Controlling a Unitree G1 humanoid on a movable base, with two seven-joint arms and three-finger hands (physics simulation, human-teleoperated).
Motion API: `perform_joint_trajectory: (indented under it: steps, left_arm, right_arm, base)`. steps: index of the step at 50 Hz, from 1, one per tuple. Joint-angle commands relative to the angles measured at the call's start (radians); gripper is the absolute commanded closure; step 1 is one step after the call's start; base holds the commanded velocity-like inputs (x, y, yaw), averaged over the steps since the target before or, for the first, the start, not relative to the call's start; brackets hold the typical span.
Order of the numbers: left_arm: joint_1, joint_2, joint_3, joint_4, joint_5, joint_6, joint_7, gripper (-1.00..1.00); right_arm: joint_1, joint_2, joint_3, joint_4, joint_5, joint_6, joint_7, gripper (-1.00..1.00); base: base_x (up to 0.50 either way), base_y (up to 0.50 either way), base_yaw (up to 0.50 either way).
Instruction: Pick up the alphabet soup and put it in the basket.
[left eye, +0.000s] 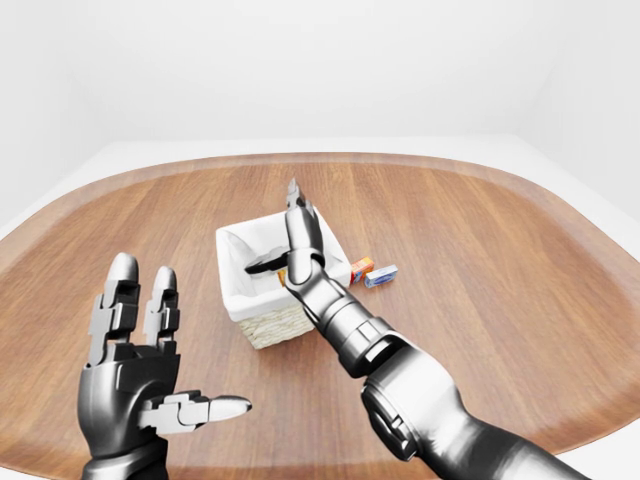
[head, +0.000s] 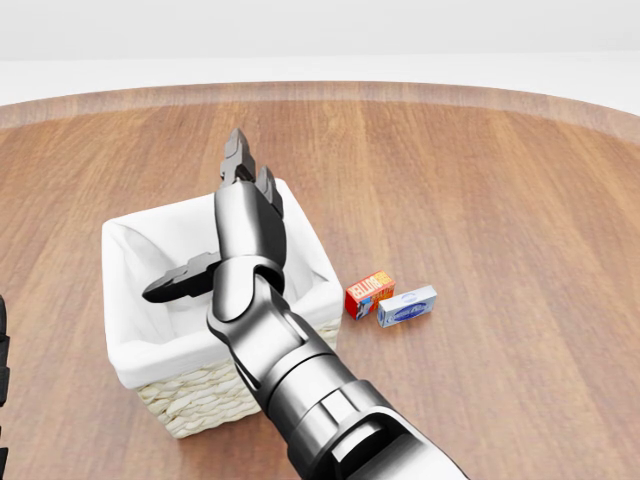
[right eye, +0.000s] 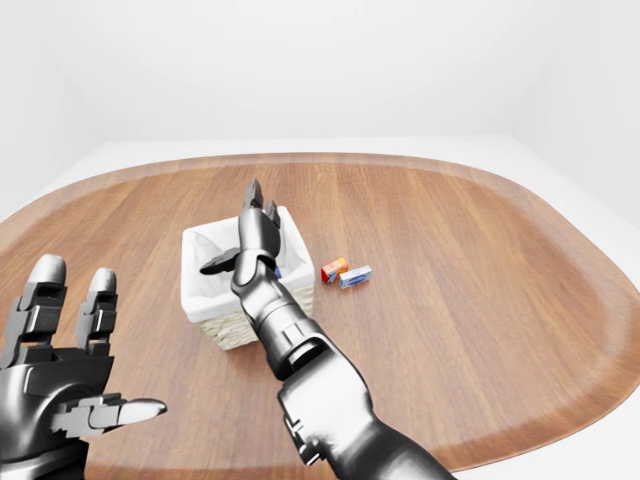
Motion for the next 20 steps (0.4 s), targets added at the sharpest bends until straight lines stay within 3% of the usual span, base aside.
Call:
perform_joint_trajectory:
  steps: [1, 20]
  left_arm:
    - [-0.002, 0.001, 0.004, -0.002, -0.003, 0.004, 0.0, -1.0]
    - [-0.002, -0.001, 0.003, 0.0, -0.002, 0.002, -0.002, -1.0]
  right_arm:
    - [0.001, 0.003, 0.004, -0.011, -0.003, 0.009, 0.0, -1.0]
    - [0.007, 0.003, 0.006, -0.01, -0.008, 0.007, 0.0, -1.0]
  base:
    - [0.0, 0.0, 0.0]
    - [0.0, 0.0, 0.0]
